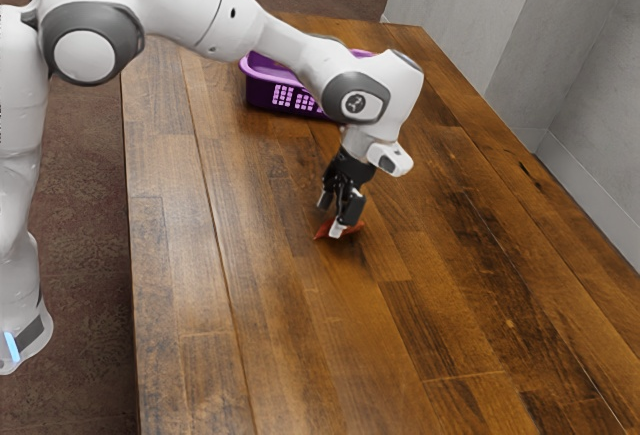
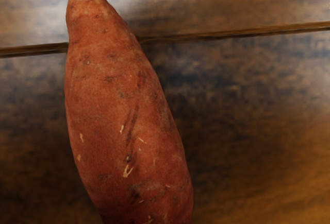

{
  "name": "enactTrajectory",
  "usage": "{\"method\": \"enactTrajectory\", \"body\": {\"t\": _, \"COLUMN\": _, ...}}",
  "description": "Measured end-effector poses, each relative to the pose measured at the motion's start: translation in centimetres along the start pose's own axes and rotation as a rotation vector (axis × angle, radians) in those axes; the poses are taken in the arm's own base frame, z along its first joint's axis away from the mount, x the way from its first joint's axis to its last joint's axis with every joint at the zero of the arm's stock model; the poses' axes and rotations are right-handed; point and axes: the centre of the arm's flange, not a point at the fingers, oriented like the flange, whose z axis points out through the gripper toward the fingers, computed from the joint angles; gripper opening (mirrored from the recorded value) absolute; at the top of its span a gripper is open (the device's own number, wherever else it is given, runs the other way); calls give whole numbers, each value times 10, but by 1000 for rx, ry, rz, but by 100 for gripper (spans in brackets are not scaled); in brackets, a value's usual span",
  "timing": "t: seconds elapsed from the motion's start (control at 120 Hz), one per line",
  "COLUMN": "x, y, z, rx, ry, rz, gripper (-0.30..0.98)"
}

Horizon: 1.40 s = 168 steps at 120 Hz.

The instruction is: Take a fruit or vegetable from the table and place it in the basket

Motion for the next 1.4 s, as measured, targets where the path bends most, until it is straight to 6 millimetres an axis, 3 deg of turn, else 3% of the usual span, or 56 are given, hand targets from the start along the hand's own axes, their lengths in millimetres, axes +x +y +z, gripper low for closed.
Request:
{"method": "enactTrajectory", "body": {"t": 0.742, "x": 20, "y": -6, "z": 13, "rx": 13, "ry": 71, "rz": 91, "gripper": 68}}
{"method": "enactTrajectory", "body": {"t": 1.008, "x": 21, "y": -11, "z": 14, "rx": 14, "ry": 73, "rz": 94, "gripper": 30}}
{"method": "enactTrajectory", "body": {"t": 1.15, "x": 20, "y": -12, "z": 14, "rx": 15, "ry": 75, "rz": 96, "gripper": 22}}
{"method": "enactTrajectory", "body": {"t": 1.217, "x": 17, "y": -11, "z": 5, "rx": 17, "ry": 89, "rz": 99, "gripper": 19}}
{"method": "enactTrajectory", "body": {"t": 1.275, "x": 9, "y": -10, "z": -17, "rx": 21, "ry": 126, "rz": 101, "gripper": 17}}
{"method": "enactTrajectory", "body": {"t": 1.342, "x": -5, "y": -18, "z": -52, "rx": 28, "ry": 188, "rz": 87, "gripper": 16}}
{"method": "enactTrajectory", "body": {"t": 1.4, "x": -17, "y": -36, "z": -94, "rx": 41, "ry": 267, "rz": 60, "gripper": 17}}
